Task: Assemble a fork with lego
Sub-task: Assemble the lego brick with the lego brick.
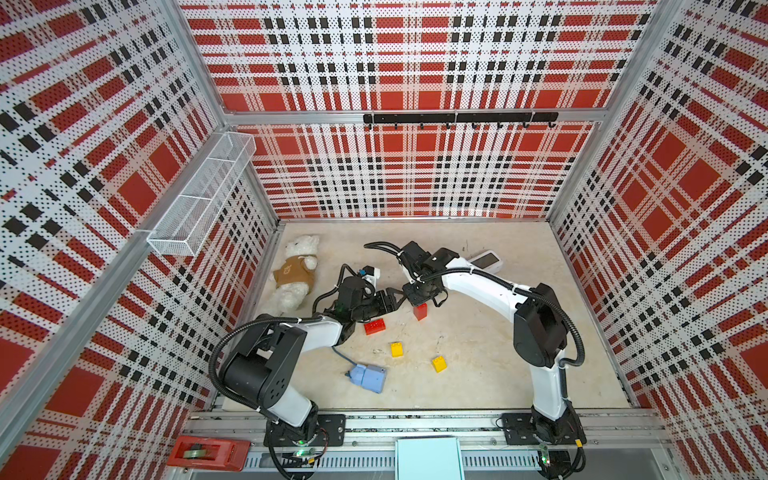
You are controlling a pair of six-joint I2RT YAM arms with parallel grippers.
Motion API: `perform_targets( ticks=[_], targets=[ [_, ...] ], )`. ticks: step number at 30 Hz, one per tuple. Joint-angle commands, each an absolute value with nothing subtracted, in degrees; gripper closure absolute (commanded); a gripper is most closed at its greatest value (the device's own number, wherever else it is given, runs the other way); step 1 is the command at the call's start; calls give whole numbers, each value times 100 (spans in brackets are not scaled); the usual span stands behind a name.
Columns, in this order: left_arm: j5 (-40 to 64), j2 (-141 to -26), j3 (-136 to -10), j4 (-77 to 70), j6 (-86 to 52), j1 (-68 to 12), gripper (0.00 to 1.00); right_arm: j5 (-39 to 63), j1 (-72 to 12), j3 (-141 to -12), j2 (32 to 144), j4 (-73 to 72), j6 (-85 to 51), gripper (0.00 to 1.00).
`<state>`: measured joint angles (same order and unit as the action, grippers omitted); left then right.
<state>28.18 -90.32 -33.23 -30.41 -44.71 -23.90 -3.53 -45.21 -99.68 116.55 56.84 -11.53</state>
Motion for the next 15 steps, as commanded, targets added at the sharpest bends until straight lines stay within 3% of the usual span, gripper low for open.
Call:
perform_targets(
  ticks=[1, 8, 15],
  targets=[
    [2788, -8886, -3244, -3027, -4430, -2355, 28, 105, -4496, -9519, 12358, 6447, -947, 100],
    [2773, -8871, -3253, -2985, -4404, -2354, 28, 215, -4431, -9508, 12466, 6824, -1798, 100],
    [2796, -8903, -3272, -2982, -4400, -2351, 28, -59, -4621, -9543, 12677, 7043, -1506, 100]
  ],
)
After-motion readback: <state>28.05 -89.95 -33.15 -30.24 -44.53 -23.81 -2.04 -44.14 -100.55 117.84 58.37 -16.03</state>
